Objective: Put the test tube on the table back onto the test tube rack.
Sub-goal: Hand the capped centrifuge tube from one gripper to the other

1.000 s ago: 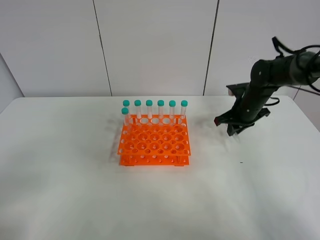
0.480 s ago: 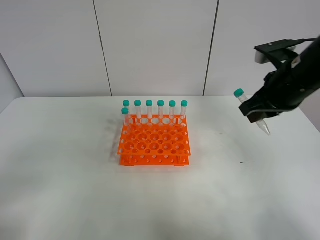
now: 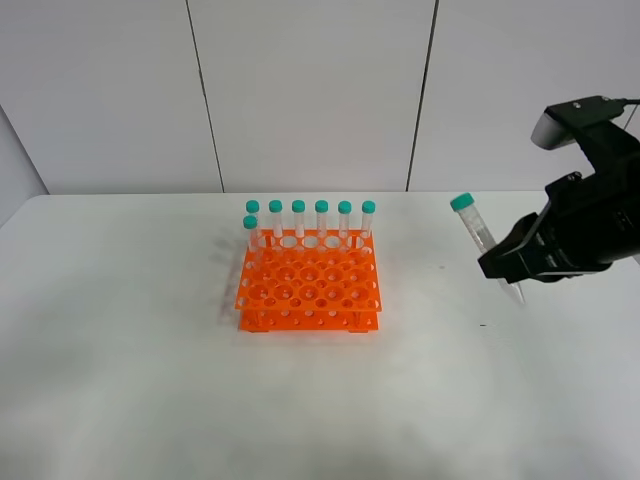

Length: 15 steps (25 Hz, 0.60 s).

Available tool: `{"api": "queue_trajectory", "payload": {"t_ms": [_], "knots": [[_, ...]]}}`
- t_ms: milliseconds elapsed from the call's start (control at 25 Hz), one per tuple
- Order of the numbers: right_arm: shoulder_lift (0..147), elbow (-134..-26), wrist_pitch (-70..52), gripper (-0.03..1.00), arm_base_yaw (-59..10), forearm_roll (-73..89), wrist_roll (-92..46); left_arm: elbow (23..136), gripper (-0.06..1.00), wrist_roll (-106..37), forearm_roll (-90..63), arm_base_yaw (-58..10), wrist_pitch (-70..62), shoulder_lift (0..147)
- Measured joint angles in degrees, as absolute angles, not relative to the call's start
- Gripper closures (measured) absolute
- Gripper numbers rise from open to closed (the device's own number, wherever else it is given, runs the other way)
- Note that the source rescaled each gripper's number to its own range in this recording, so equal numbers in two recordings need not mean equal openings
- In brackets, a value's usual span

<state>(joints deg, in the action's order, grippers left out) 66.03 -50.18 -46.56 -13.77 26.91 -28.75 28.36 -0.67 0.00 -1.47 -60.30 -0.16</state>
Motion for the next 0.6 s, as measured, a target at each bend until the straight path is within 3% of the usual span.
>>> {"api": "queue_trajectory", "payload": {"t_ms": [400, 600], "knots": [[72.8, -50.2, -44.2, 0.95, -13.9, 44.8, -48.5, 28.4, -0.04, -0.7, 0.0, -1.5, -60.3, -0.2], [77.9, -50.2, -41.0, 0.95, -20.2, 46.6, -53.2, 28.4, -0.04, -0.7, 0.0, -1.5, -60.3, -0.2]]}}
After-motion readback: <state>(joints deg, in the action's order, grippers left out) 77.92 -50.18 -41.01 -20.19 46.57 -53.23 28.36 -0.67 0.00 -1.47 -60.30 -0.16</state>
